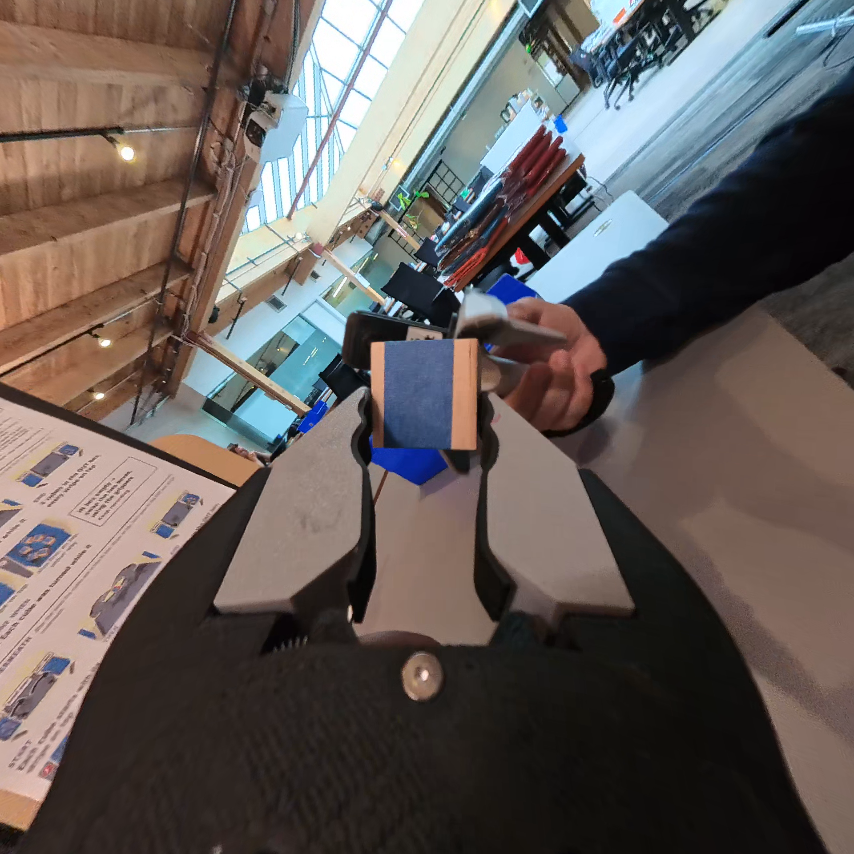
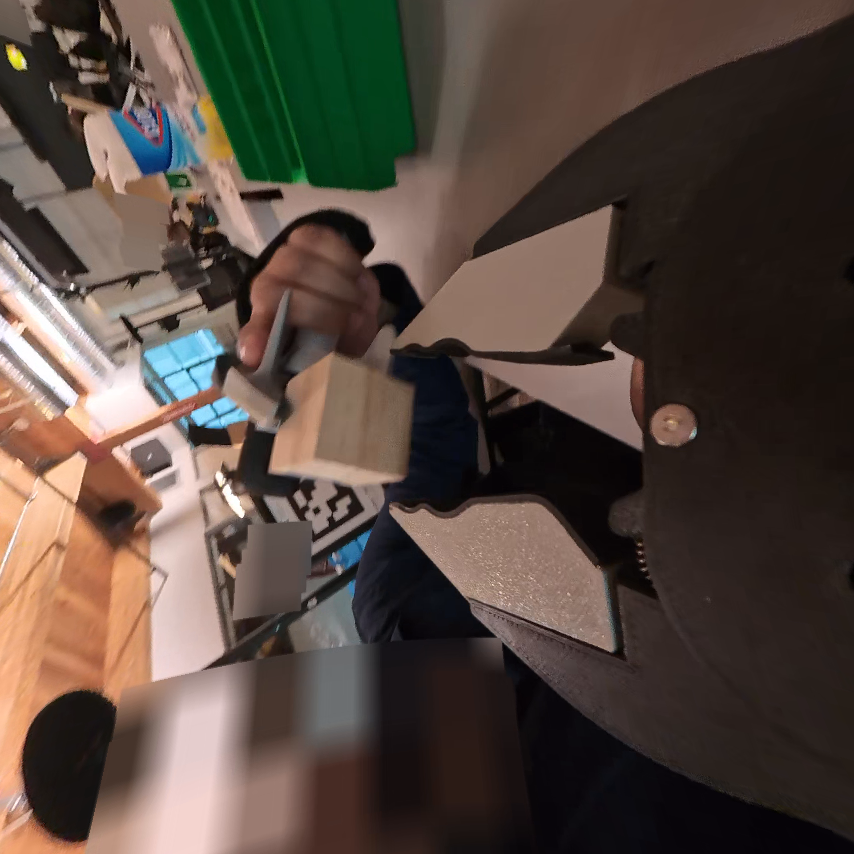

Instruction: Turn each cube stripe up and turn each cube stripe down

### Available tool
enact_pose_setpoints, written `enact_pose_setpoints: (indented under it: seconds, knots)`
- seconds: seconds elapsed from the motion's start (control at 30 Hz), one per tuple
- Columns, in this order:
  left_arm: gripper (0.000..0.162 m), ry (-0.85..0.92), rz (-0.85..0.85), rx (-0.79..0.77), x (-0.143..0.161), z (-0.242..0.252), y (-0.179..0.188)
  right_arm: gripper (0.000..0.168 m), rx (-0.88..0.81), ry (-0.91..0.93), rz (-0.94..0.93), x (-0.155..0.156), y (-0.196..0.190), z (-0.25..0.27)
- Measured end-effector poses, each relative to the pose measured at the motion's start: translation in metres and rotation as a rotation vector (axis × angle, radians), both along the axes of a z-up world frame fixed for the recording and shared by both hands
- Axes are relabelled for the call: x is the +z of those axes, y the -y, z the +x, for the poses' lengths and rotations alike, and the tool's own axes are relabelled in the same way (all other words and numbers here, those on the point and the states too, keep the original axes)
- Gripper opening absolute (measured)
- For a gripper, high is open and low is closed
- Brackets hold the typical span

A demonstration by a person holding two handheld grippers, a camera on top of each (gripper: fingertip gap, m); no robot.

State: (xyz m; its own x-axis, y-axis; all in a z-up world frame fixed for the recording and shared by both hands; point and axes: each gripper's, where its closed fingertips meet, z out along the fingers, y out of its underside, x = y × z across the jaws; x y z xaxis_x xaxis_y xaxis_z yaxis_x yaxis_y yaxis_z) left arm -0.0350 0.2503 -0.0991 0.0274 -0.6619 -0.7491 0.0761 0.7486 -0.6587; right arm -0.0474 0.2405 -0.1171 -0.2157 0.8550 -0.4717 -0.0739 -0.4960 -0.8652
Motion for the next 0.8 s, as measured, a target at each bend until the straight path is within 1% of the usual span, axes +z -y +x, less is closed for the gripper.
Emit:
enact_pose_setpoints:
  seconds: [0.07,0.13,0.23,0.27,0.3,0.4,0.57,0.8]
  knots:
    - [0.044,0.0,-0.01,-0.004,-0.005,0.004,-0.002,0.062,0.029,-0.024,-0.022,0.004,0.003,0.002]
    - [0.044,0.002,-0.031,-0.005,-0.007,0.004,-0.005,0.053,-0.005,-0.016,-0.044,0.002,-0.005,0.003]
    - [0.044,0.01,-0.043,0.01,-0.013,0.003,-0.011,0.049,-0.032,-0.007,-0.09,-0.002,-0.013,0.003]
    - [0.044,0.005,-0.045,0.013,-0.017,0.003,-0.011,0.042,-0.041,0.012,-0.108,-0.007,-0.016,0.002]
    - [0.044,-0.001,-0.038,0.024,-0.02,0.004,-0.012,0.041,-0.039,0.019,-0.124,-0.01,-0.018,0.001]
    - [0.044,-0.013,-0.003,0.074,-0.027,0.004,-0.018,0.041,-0.05,0.017,-0.171,-0.015,-0.024,0.0]
    - [0.044,-0.041,0.007,0.085,-0.036,0.006,-0.018,0.044,-0.042,0.023,-0.198,-0.019,-0.025,-0.004]
    - [0.044,-0.011,0.032,0.149,-0.041,0.011,-0.026,0.043,-0.134,0.081,-0.125,-0.022,-0.033,0.0]
